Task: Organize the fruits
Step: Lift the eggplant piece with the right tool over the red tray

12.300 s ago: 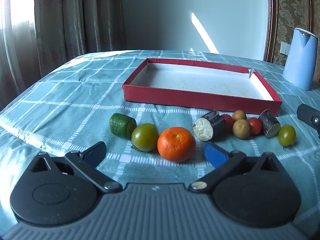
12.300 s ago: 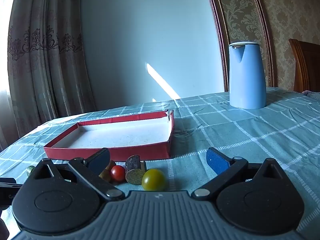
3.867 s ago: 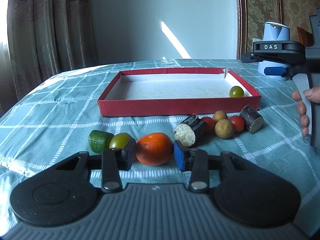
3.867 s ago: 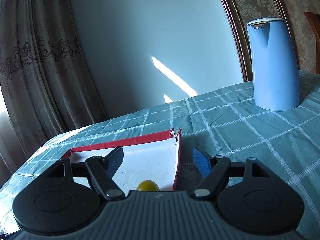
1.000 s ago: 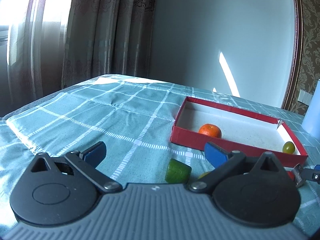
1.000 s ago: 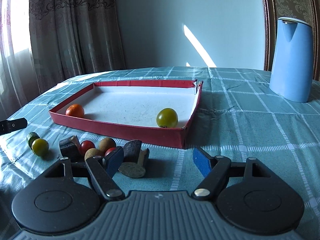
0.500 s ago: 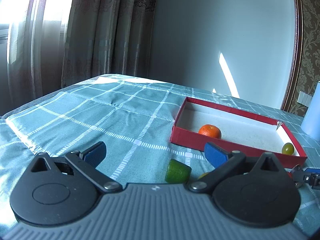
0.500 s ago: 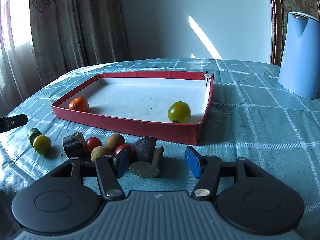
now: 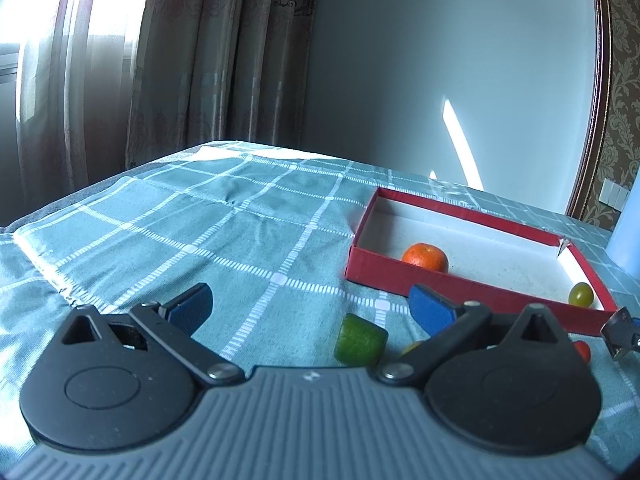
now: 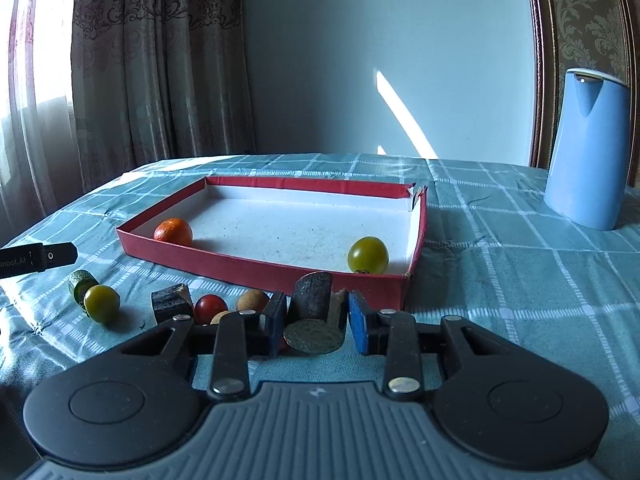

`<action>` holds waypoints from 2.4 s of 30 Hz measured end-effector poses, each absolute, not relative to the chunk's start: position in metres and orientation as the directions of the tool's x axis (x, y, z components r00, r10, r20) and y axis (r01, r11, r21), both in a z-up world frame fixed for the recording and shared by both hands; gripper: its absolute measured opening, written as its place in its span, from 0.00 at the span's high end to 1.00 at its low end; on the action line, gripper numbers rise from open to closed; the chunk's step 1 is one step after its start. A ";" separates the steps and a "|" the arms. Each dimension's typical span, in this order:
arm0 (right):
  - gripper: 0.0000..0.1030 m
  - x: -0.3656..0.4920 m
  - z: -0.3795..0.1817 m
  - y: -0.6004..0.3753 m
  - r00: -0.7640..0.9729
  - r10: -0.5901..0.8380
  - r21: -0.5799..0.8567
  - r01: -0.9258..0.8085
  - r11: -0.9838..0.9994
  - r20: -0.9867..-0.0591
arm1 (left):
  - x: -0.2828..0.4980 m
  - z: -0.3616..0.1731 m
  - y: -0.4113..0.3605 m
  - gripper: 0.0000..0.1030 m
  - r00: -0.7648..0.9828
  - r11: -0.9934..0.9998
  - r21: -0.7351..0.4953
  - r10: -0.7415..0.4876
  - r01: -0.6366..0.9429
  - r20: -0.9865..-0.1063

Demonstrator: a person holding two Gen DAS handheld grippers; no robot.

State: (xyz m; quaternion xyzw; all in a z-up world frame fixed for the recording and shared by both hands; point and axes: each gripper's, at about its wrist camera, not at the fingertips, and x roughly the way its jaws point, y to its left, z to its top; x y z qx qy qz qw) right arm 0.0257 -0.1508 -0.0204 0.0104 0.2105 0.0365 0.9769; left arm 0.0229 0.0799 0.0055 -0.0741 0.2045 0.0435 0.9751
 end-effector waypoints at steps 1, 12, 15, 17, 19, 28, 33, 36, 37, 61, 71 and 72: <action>0.68 0.025 -0.016 -0.150 0.912 0.063 0.029 -0.056 0.998 -0.406 | 0.023 0.006 0.080 0.00 0.912 0.985 -0.126 0.056 -0.117 -0.407; 0.68 0.030 0.010 -0.143 0.932 -0.011 -0.025 0.002 1.000 -0.363 | 0.025 0.005 0.081 0.00 0.910 0.984 -0.129 0.058 -0.121 -0.410; 0.68 0.036 0.013 -0.141 0.935 -0.014 -0.035 0.002 0.999 -0.354 | 0.024 0.005 0.081 0.00 0.909 0.984 -0.130 0.056 -0.120 -0.412; 0.68 0.041 0.014 -0.140 0.935 -0.016 -0.039 0.002 0.999 -0.355 | 0.024 0.005 0.081 0.00 0.910 0.984 -0.132 0.054 -0.118 -0.411; 0.68 0.046 0.015 -0.139 0.934 -0.022 -0.045 0.006 0.999 -0.356 | 0.024 0.005 0.081 0.00 0.910 0.984 -0.133 0.053 -0.118 -0.411; 0.68 0.067 0.012 -0.137 0.929 -0.040 -0.068 0.016 0.998 -0.369 | 0.026 0.004 0.082 0.00 0.907 0.984 -0.145 0.035 -0.105 -0.421; 0.68 0.069 0.009 -0.135 0.927 -0.032 -0.063 0.009 0.998 -0.373 | 0.027 0.003 0.082 0.00 0.906 0.984 -0.148 0.030 -0.101 -0.422; 0.68 0.065 0.009 -0.137 0.926 -0.020 -0.059 -0.003 0.998 -0.376 | 0.027 0.003 0.082 0.00 0.906 0.984 -0.148 0.030 -0.102 -0.421; 0.68 0.062 0.009 -0.139 0.926 -0.012 -0.058 -0.011 0.998 -0.377 | 0.027 0.003 0.082 0.00 0.906 0.984 -0.148 0.031 -0.102 -0.422; 0.67 0.039 -0.043 -0.168 0.809 0.083 -0.030 -0.123 0.992 -0.581 | 0.027 0.004 0.084 0.00 0.906 0.981 -0.165 0.018 -0.097 -0.422; 0.67 0.061 -0.009 -0.162 0.881 0.096 -0.012 -0.115 0.993 -0.463 | 0.027 0.004 0.084 0.00 0.906 0.981 -0.167 0.018 -0.097 -0.422; 0.67 0.070 -0.005 -0.161 0.885 0.087 -0.014 -0.105 0.994 -0.457 | 0.027 0.003 0.084 0.00 0.906 0.981 -0.167 0.018 -0.097 -0.422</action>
